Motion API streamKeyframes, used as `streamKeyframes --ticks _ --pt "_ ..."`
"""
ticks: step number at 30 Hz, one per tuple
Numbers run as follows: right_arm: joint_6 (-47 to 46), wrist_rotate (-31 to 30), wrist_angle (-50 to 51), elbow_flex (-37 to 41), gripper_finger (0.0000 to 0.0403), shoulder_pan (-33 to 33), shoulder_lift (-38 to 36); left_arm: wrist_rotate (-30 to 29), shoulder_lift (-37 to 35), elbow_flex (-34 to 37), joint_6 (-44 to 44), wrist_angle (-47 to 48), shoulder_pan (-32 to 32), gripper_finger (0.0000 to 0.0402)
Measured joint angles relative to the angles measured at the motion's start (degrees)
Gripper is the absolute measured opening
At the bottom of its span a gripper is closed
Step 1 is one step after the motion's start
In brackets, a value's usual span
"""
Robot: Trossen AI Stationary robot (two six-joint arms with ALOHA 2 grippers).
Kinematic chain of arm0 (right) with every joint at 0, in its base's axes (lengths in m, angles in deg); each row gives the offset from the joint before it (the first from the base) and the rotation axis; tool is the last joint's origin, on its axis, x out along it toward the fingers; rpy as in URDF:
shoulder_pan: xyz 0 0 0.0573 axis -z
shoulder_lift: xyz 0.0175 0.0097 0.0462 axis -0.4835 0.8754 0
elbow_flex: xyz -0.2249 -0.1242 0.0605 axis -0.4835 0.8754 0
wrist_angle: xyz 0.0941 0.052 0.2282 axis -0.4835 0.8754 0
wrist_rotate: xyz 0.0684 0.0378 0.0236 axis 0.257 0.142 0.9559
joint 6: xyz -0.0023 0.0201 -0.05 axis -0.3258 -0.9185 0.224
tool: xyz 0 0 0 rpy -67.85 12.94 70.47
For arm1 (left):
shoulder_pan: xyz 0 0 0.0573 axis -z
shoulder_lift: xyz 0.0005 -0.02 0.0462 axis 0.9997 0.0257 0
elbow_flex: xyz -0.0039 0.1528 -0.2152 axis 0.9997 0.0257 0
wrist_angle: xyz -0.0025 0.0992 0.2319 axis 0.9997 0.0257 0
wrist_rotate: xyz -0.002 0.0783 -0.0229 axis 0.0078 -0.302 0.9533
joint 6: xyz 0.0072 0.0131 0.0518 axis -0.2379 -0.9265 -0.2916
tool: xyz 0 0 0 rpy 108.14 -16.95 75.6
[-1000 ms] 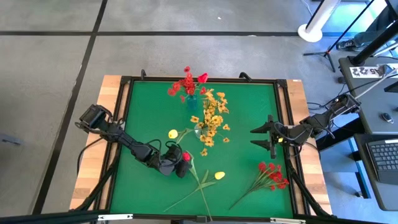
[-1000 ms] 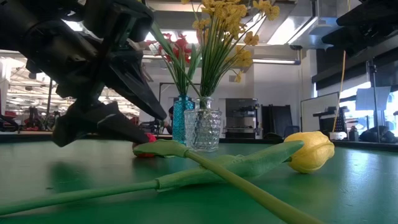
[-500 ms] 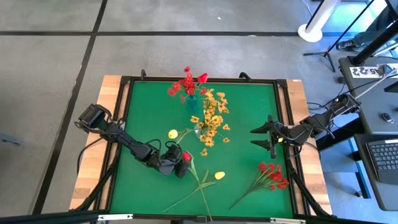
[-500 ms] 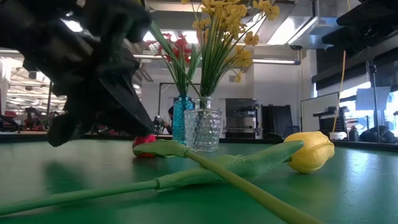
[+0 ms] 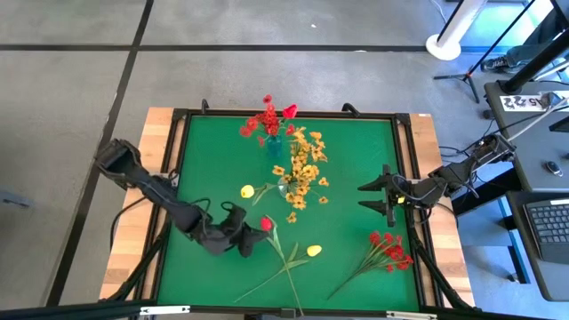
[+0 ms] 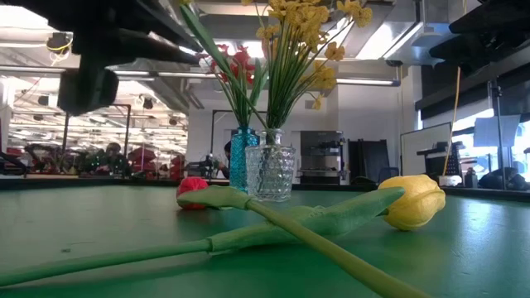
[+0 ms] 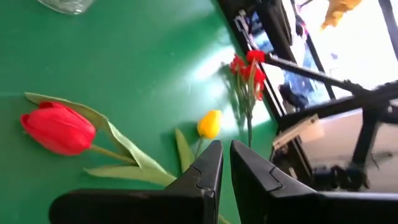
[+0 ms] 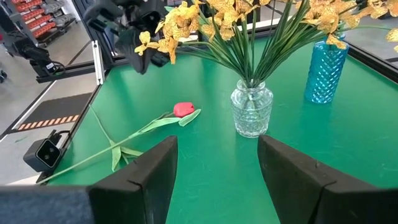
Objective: Sort flowers into vase by color
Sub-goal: Put the red flower into the blue vase
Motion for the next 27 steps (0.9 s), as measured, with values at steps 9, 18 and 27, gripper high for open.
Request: streamKeyframes --ticks 9,18,27 --pt "0.02 0.0 -0.03 0.0 0.022 0.0 0.02 2.05 7.68 -6.04 2.31 -0.18 -0.19 0.003" --pt "0.02 0.0 -0.02 0.0 0.022 0.0 0.02 7.27 8.01 -10.04 -1.78 4.37 -1.35 0.0033" --pt "0.02 -0.02 -0.06 0.0 0.022 0.0 0.01 8.98 8.03 -10.04 4.04 7.97 -2.15 0.0132"
